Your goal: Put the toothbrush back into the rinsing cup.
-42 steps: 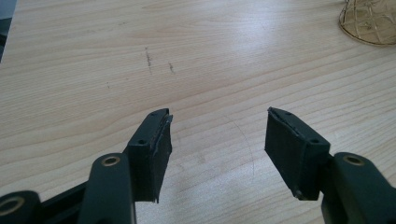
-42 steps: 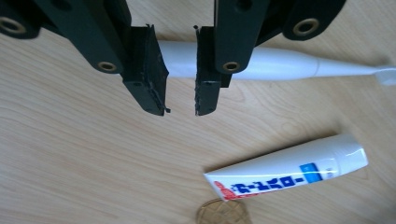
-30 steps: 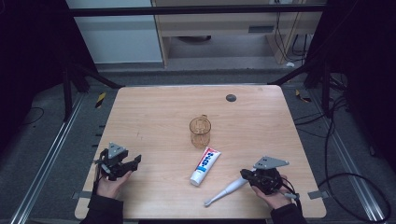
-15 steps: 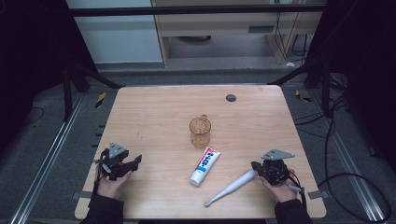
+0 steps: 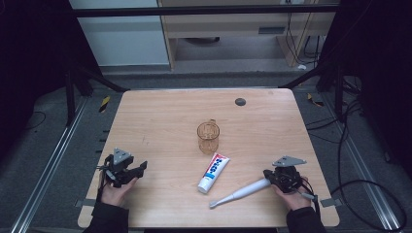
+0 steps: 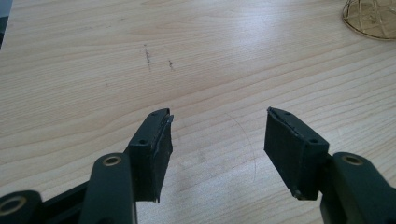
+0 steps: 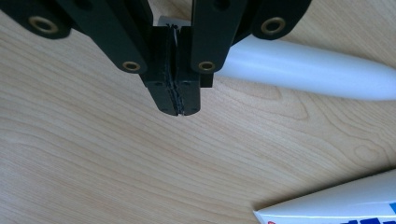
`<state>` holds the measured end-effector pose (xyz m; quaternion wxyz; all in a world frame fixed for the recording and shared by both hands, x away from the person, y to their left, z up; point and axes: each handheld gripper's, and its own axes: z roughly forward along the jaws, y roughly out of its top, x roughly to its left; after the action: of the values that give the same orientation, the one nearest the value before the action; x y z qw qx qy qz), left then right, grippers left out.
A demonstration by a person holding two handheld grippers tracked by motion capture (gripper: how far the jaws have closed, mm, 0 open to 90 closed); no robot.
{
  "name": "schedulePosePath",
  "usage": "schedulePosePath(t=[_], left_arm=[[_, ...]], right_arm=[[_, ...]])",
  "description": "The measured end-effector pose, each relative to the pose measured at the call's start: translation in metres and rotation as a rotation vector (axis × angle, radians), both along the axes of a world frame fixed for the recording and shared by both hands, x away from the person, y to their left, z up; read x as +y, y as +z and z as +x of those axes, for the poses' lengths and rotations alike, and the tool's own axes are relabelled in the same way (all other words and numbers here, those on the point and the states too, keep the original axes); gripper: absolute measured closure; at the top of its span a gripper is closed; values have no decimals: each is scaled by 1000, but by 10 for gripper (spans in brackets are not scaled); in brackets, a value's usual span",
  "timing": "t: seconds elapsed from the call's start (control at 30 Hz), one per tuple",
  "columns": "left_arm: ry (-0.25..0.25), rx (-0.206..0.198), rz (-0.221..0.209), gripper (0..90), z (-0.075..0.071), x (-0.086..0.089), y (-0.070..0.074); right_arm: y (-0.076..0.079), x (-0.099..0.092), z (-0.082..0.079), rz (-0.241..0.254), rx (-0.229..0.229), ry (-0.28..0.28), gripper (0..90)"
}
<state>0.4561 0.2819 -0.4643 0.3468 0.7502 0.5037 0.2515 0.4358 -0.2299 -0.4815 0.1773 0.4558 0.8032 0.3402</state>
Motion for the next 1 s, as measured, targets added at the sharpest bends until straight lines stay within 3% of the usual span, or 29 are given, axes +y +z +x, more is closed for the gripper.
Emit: schedulePosePath(t=[1.0], left_arm=[[14, 0, 1, 408, 0, 2, 0]], right_arm=[[1, -9, -32, -4, 19, 26, 874]])
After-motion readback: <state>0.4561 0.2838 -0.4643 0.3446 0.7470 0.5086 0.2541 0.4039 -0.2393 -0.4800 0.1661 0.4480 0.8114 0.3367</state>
